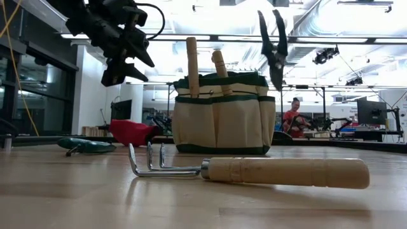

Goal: Pick & Place Garden tools in Gardening bag
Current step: Put the bottom green shear scissor into the gardening bag

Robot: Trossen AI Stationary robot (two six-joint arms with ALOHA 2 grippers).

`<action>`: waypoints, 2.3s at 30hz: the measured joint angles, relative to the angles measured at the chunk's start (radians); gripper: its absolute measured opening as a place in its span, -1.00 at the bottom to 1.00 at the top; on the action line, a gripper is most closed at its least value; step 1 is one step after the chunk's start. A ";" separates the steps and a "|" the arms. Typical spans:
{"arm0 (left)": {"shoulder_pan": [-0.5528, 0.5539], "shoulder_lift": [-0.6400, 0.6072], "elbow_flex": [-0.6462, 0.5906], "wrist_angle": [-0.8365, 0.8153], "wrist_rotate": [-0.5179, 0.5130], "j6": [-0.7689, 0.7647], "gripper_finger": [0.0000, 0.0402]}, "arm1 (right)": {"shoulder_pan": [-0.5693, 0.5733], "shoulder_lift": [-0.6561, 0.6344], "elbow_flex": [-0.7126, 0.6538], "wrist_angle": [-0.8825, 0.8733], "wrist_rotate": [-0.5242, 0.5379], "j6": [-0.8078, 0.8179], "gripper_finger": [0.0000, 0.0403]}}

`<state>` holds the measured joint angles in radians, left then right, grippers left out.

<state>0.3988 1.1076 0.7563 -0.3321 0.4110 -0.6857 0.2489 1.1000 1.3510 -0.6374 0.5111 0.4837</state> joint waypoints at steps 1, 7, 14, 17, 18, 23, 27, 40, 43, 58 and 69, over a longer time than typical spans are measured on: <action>0.000 0.000 0.000 0.000 0.000 0.000 -0.16 | 0.000 0.000 0.000 0.011 -0.011 -0.026 -0.98; 0.000 0.000 0.000 0.000 0.003 0.000 -0.16 | 0.000 0.000 0.000 0.053 -0.044 -0.166 -0.98; 0.000 0.000 0.000 0.000 0.026 0.000 -0.16 | -0.010 -0.004 0.000 0.052 -0.173 -0.417 -0.98; 0.000 0.000 0.000 0.000 0.026 0.000 -0.16 | -0.036 -0.006 0.000 0.052 -0.232 -0.437 -0.98; 0.000 0.000 0.000 0.000 0.026 0.000 -0.16 | -0.046 -0.006 0.000 0.051 -0.233 -0.438 -0.98; 0.000 0.000 0.000 0.000 0.026 -0.004 -0.16 | -0.086 -0.006 0.000 0.051 -0.223 -0.453 -0.98; 0.000 0.000 0.000 0.000 0.026 -0.004 -0.16 | -0.110 -0.006 0.000 0.051 -0.233 -0.468 -0.98; 0.000 0.000 0.000 0.000 0.025 -0.004 -0.16 | -0.206 -0.002 0.000 0.051 -0.334 -0.551 -0.98; 0.000 0.000 0.000 0.000 0.025 -0.004 -0.16 | -0.222 0.002 -0.001 0.050 -0.354 -0.570 -0.98; 0.000 0.000 0.000 0.000 0.021 -0.004 -0.16 | -0.258 0.018 -0.001 0.051 -0.419 -0.721 -0.98; 0.000 0.000 0.000 0.000 0.021 -0.004 -0.16 | -0.257 0.018 -0.001 0.051 -0.413 -0.875 -0.98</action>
<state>0.3985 1.1076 0.7563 -0.3317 0.4324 -0.6895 -0.0086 1.1183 1.3502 -0.5865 0.0976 -0.3915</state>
